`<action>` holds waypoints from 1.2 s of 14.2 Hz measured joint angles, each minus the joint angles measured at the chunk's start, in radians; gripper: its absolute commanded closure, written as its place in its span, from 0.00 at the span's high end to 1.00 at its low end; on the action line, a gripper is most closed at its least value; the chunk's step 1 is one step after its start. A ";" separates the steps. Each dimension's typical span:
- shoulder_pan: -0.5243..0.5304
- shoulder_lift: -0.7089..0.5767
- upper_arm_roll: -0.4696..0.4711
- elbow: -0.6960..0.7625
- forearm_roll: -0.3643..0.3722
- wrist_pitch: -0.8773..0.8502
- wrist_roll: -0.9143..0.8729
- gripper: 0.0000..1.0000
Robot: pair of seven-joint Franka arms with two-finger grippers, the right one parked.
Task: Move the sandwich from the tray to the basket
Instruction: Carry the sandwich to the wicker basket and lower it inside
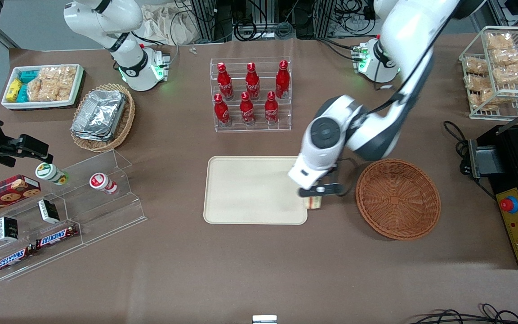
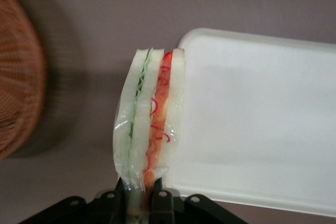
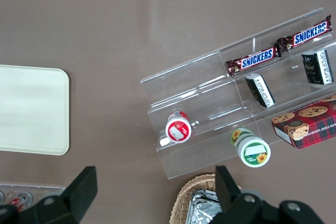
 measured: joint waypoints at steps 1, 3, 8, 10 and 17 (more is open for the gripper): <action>0.039 -0.052 0.002 0.000 -0.018 -0.048 -0.039 0.00; 0.134 -0.112 0.008 -0.011 -0.030 -0.109 -0.137 0.00; 0.361 -0.035 0.019 -0.090 -0.031 -0.099 -0.338 0.00; 0.401 0.019 0.027 -0.113 -0.029 -0.033 -0.349 0.00; 0.406 0.051 0.058 -0.210 0.016 0.124 -0.205 0.74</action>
